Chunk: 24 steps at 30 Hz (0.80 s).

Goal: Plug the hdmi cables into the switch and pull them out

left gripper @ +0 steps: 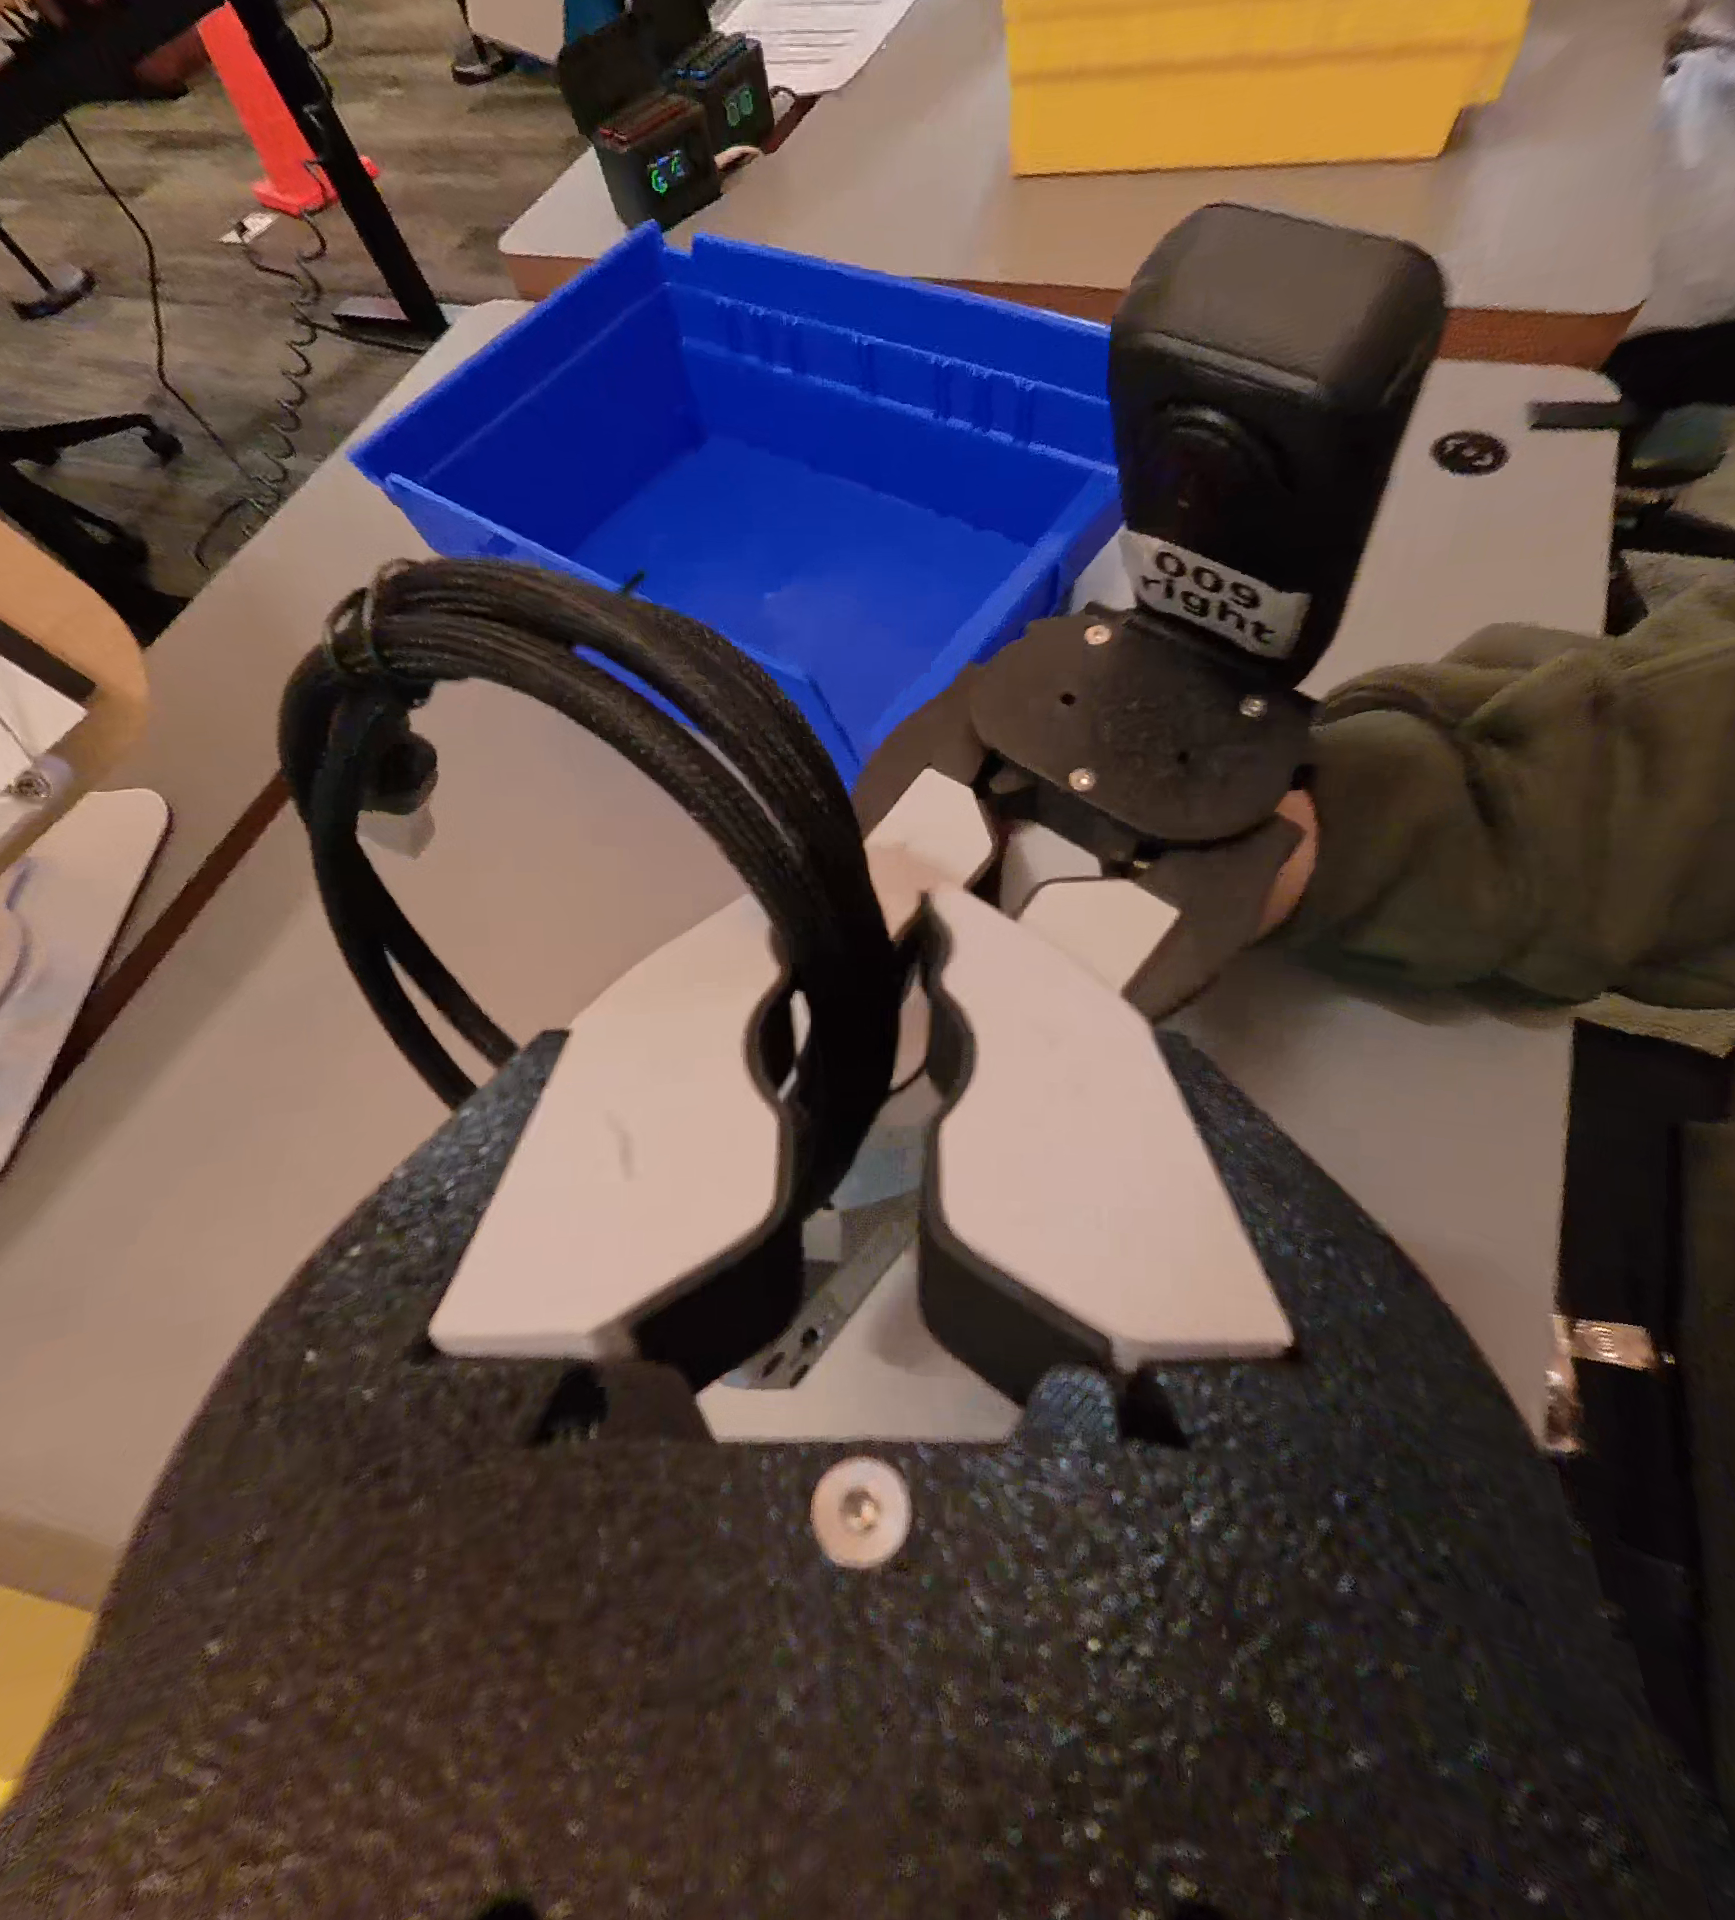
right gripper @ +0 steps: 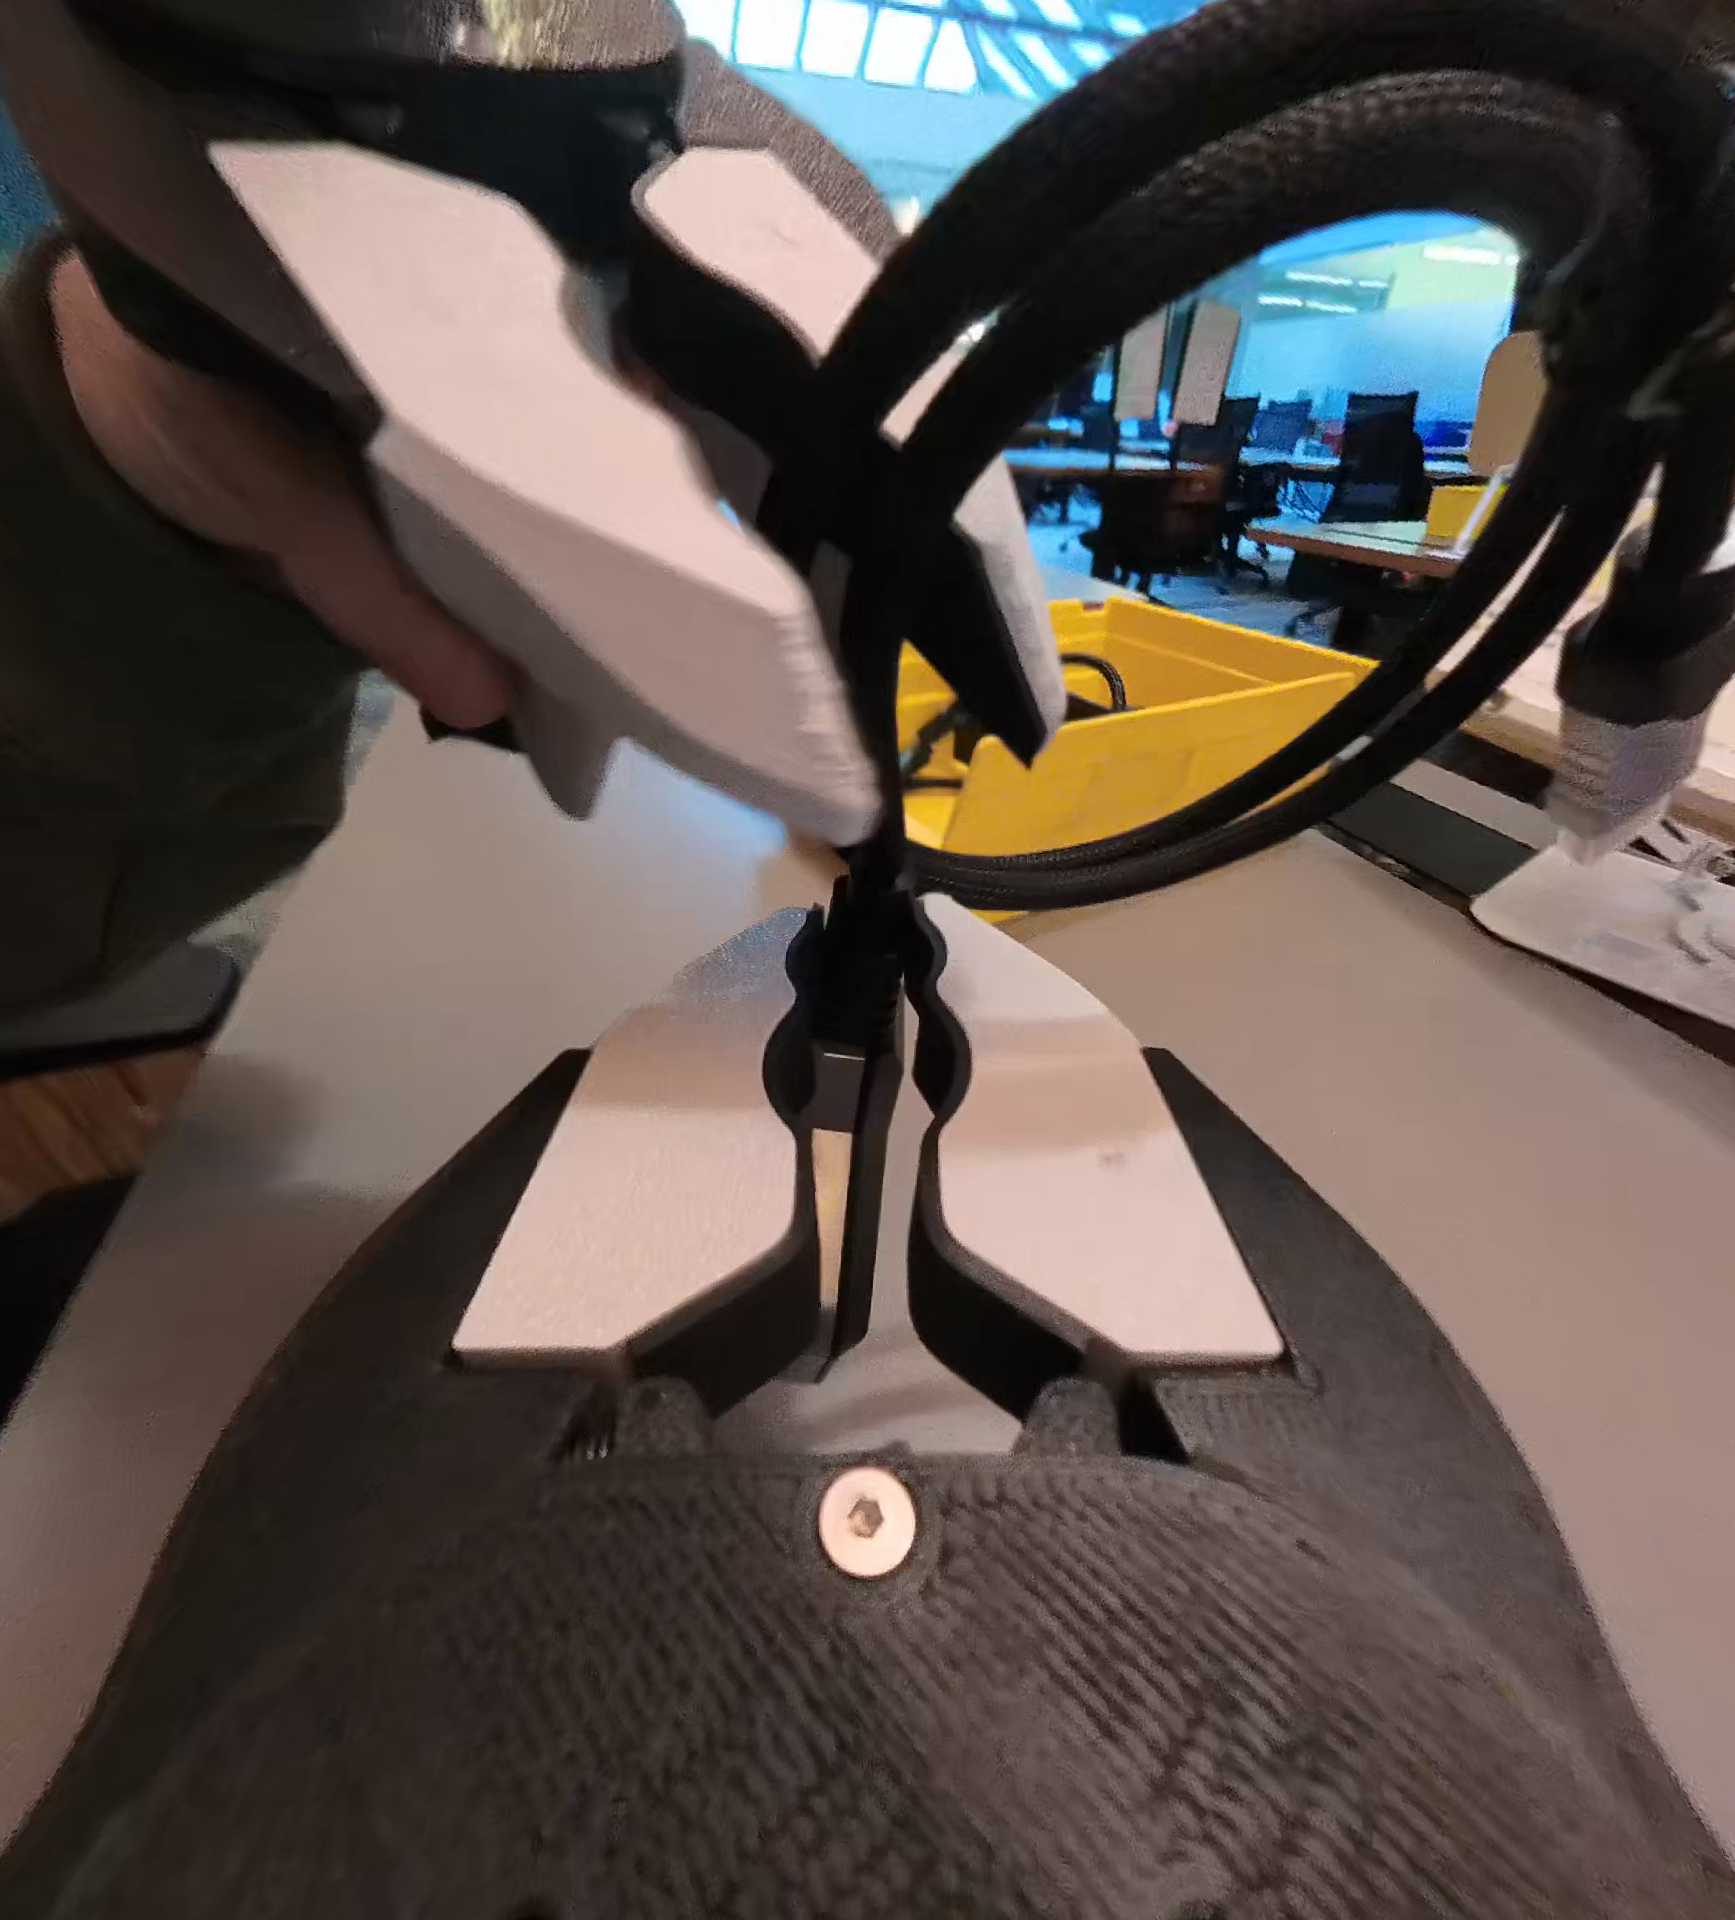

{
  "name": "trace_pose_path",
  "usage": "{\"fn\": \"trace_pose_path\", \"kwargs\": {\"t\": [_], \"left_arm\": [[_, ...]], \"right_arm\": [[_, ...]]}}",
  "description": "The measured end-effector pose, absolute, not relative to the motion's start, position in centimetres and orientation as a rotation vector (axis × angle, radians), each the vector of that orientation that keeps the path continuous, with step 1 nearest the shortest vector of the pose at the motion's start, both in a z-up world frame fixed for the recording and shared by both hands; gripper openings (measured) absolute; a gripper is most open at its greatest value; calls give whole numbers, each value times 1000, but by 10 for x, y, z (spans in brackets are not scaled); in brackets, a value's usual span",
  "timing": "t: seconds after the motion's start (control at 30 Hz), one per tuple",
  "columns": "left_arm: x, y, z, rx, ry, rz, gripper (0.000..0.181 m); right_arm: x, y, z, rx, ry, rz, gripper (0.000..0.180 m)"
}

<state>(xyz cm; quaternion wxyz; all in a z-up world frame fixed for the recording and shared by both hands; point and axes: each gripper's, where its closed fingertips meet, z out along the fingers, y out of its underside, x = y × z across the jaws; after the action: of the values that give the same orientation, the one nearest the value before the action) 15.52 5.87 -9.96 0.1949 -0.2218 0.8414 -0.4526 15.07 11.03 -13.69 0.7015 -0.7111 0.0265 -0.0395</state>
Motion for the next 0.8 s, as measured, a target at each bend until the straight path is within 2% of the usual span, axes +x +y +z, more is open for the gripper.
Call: {"fn": "trace_pose_path", "kwargs": {"t": [0.03,0.1,0.2,0.37,0.5,0.7,0.8], "left_arm": [[153,60,-98,-637,2368,-1268,32],[147,68,-98,-669,2386,-1225,53],[133,79,-96,-671,2393,-1176,68],[115,95,-85,-713,2261,-1280,68],[119,123,-85,-865,2053,-1328,77],[110,136,-122,-1027,2019,-1444,79],[104,116,-114,-960,1979,-1645,68]], "right_arm": [[151,109,-133,-1556,73,-56,15],[150,105,-125,-1503,89,11,15],[149,96,-104,-1363,109,80,14],[146,89,-83,-1212,148,217,15],[145,82,-69,-1069,194,342,15],[138,78,-57,-916,198,466,15],[135,81,-59,-896,199,499,15]]}}
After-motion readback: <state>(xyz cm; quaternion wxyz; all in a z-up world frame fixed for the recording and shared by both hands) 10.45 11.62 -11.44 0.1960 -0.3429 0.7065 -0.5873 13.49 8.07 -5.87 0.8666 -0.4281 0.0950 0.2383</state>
